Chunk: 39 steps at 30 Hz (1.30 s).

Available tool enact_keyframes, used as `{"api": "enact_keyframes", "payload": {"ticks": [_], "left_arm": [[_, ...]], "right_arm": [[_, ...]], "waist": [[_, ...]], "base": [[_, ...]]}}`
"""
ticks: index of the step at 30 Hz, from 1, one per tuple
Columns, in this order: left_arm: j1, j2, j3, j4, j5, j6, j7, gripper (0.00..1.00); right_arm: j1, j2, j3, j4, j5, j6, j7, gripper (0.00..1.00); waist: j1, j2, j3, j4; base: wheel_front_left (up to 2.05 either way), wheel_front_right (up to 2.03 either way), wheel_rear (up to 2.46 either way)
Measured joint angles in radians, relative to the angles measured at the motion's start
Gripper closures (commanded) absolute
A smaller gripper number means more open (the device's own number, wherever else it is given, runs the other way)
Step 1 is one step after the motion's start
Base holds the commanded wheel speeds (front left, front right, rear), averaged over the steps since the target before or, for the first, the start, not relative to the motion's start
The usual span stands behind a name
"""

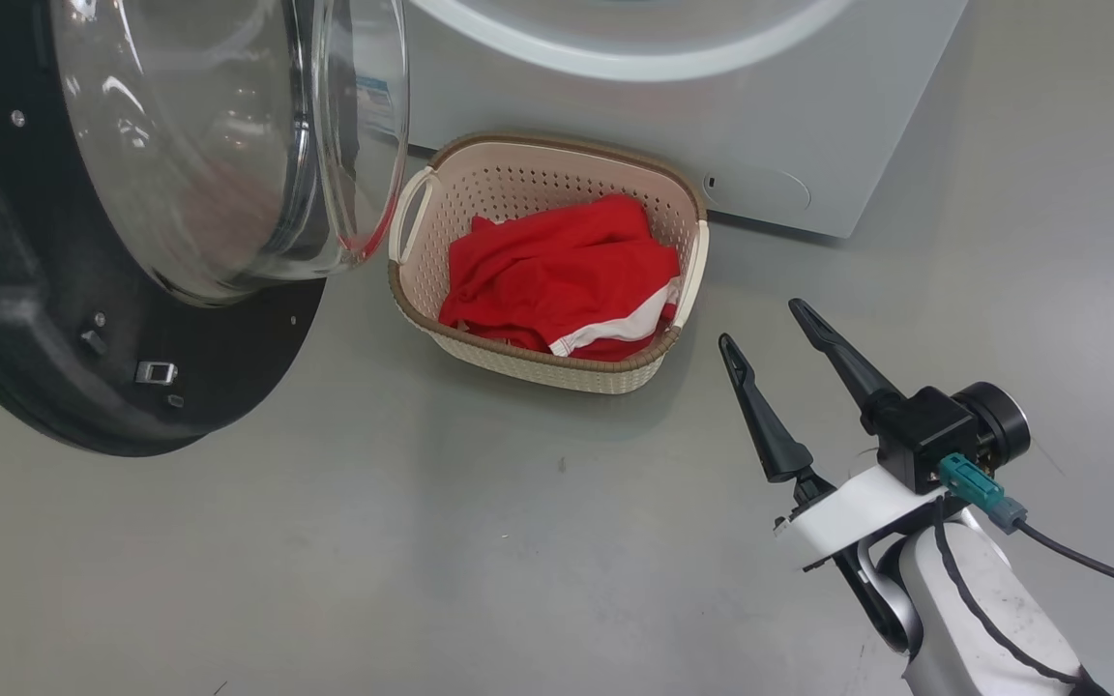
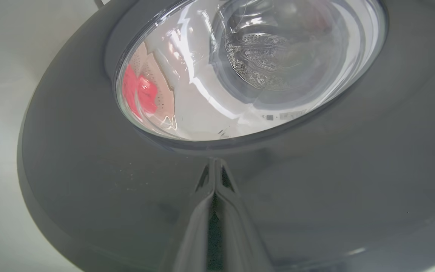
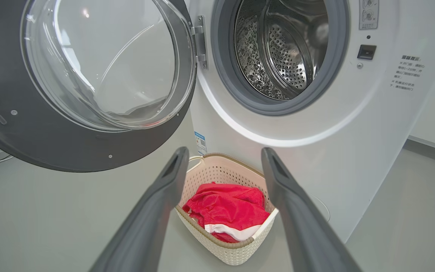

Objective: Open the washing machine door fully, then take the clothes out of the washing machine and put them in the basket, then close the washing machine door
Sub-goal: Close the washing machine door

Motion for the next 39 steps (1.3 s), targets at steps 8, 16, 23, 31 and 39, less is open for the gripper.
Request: {"api": "enact_keyframes", "payload": {"ticks": [8, 16, 23, 31, 39], "left_arm": [[0.043, -0.037, -0.001, -0.064, -0.013, -0.001, 0.028, 1.0], [0.085, -0.038, -0.004, -0.142, 0.003, -0.008, -0.007, 1.0], [0.135, -0.018, -0.034, -0.259, 0.105, -0.009, -0.141, 1.0], [0.22, 0.033, -0.135, -0.484, 0.239, -0.012, -0.316, 1.0], [0.413, 0.157, -0.31, -0.726, 0.444, -0.012, -0.56, 1.0]], "right_arm": [[0.0, 0.003, 0.005, 0.002, 0.005, -0.001, -0.001, 0.0], [0.0, 0.004, 0.004, 0.009, 0.006, -0.001, -0.004, 0.0], [0.017, 0.007, 0.004, 0.026, 0.015, -0.001, -0.011, 0.0], [0.019, 0.011, 0.003, 0.028, 0.022, -0.01, -0.012, 0.0], [0.02, 0.016, 0.008, 0.034, 0.024, -0.01, -0.018, 0.0]], "waist": [[0.0, 0.0, -0.012, 0.001], [0.0, 0.0, -0.021, 0.002], [0.0, 0.0, -0.044, 0.009], [0.0, 0.0, -0.062, 0.017], [0.0, 0.0, -0.076, 0.016]], "base": [[0.0, 0.0, 0.0], [0.0, 0.0, 0.0], [0.0, 0.0, 0.0], [0.0, 0.0, 0.0], [0.0, 0.0, 0.0]]}}
